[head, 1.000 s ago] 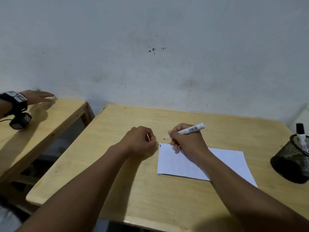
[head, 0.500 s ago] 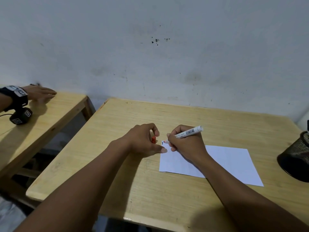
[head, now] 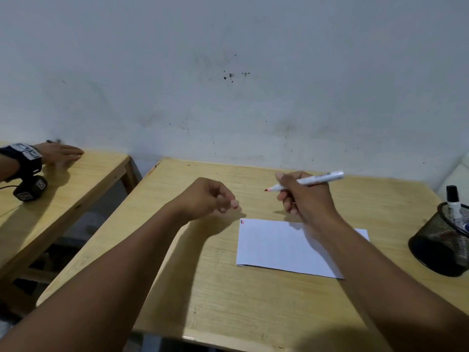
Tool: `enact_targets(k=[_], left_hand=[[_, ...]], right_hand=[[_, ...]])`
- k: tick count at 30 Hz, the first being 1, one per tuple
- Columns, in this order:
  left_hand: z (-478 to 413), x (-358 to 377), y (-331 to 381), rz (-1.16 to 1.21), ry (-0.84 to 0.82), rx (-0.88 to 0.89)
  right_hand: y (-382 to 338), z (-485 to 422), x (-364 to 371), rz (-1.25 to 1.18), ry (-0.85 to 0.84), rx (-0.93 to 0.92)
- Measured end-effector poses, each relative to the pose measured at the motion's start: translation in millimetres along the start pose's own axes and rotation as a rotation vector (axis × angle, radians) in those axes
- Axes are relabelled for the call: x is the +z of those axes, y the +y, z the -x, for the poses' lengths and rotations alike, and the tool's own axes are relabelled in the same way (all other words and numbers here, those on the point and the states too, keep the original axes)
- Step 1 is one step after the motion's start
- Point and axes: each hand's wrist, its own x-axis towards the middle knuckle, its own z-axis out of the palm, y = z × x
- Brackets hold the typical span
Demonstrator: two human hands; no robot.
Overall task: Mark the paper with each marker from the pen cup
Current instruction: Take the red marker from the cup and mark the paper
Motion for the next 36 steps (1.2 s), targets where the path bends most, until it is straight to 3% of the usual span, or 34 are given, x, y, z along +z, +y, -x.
enact_targets(k=[5,10,18,27,33,36], left_hand=[[-26,30,65,0.389,0.012,0.079],[-50,90,128,0.549,-0.113,0.124],[-67,162,183,0.586,-0.28,0.147],[-79,193,207,0.549,-0.272,0.191],[-85,198,210,0.513,-0.275,0.202],[-89,189,213,0.504,-0.259,0.208]], right_hand=[[-85,1,-68,-0.033,-0.202,0.032],[-124,10,-137,-0.03,-0.069,0.0],[-121,19,-197,-0.019,0.088,-0.093],[-112,16,-218,-0.083,0.073,-0.139],[-118,22,-241,-0.025,0.001,-0.022],[-126,25,-275,0.05,0.126,0.039]])
